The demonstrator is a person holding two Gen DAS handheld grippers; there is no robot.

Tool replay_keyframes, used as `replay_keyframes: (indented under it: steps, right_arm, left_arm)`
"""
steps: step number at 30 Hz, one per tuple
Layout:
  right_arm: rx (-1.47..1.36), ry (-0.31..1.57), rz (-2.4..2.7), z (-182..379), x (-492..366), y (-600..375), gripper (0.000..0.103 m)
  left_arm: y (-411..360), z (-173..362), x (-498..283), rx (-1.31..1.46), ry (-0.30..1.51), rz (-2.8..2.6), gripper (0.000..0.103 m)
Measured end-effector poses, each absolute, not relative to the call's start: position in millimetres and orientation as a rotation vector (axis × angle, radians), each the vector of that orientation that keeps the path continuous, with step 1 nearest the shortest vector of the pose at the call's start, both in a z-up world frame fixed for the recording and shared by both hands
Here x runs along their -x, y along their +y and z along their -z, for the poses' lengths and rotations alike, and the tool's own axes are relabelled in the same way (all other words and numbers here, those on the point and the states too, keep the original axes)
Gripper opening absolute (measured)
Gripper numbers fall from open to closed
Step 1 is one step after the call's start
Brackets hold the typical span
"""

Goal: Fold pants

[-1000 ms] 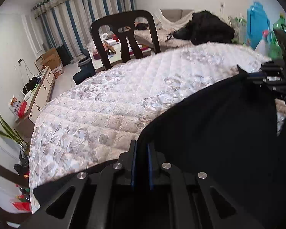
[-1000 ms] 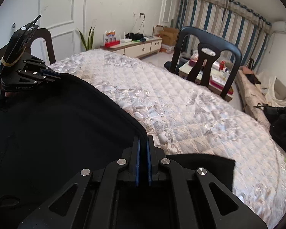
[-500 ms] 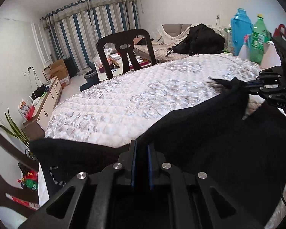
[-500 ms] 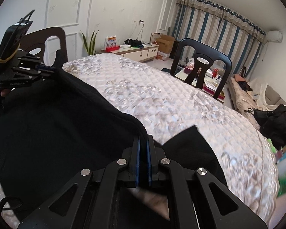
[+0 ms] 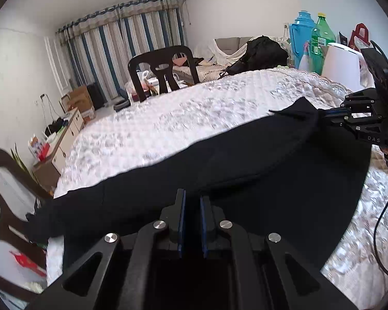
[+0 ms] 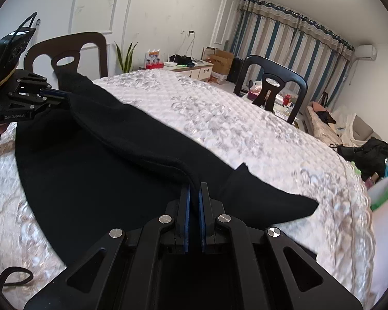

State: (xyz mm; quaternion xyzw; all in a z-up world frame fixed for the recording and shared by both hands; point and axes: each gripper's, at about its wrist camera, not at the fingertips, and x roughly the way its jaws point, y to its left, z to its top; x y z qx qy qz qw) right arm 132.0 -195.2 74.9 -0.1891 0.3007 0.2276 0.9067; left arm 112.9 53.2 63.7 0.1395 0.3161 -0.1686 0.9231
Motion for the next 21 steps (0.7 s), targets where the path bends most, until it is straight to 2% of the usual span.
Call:
replay_keyframes:
  steps: [21]
  right_arm:
    - [0.430, 0.635, -0.444, -56, -57, -201, 0.005]
  left_arm:
    - [47, -44, -19, -0.288, 0.664, 0.360, 0.012]
